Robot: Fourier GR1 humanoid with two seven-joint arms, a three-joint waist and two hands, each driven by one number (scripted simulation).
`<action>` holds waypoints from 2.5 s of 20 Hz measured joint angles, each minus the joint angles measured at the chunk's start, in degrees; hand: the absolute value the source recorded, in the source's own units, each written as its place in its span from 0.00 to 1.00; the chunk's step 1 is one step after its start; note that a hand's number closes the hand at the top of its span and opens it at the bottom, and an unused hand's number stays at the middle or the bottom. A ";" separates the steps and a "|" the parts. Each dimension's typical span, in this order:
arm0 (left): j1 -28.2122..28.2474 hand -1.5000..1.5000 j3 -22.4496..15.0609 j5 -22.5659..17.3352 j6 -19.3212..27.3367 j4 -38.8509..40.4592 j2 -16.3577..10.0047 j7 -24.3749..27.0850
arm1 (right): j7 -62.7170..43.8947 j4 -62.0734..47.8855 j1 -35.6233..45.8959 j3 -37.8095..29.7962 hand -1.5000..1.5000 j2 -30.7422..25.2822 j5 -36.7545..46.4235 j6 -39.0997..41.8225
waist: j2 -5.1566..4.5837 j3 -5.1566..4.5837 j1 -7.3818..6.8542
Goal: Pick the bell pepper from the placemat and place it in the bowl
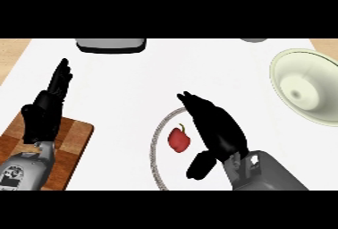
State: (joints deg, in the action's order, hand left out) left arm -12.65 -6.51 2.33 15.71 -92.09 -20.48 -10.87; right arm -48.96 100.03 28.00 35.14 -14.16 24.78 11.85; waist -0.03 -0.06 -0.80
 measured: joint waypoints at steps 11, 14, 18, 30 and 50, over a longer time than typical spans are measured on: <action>1.34 0.50 2.95 0.40 -2.56 0.22 0.85 1.55 | -3.76 -11.29 -0.07 1.37 0.00 6.73 4.85 5.77 | 0.03 0.04 0.53; 0.17 0.50 3.34 1.31 -2.80 1.78 1.89 2.00 | -1.78 -16.95 1.26 -0.18 0.00 9.03 6.94 5.60 | -0.01 0.05 0.57; 0.59 0.50 4.48 1.77 -3.94 1.50 2.86 1.96 | 1.61 -20.17 -0.21 -1.43 0.00 10.40 10.18 5.25 | 0.01 0.06 0.61; -0.32 0.50 6.26 4.67 -5.87 1.49 5.19 1.36 | 11.22 -31.67 0.54 -2.84 1.00 13.61 15.95 3.86 | 0.00 0.06 0.57; -0.64 0.50 8.53 7.04 -8.37 0.50 7.98 0.49 | 10.91 -30.03 -0.35 8.27 1.00 13.92 13.63 -11.07 | 0.08 0.02 0.29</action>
State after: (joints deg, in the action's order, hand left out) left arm -13.28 2.01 9.38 7.34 -91.59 -12.50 -10.37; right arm -38.05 70.00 27.65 43.41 -0.23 38.42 0.78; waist 0.04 -0.04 -0.51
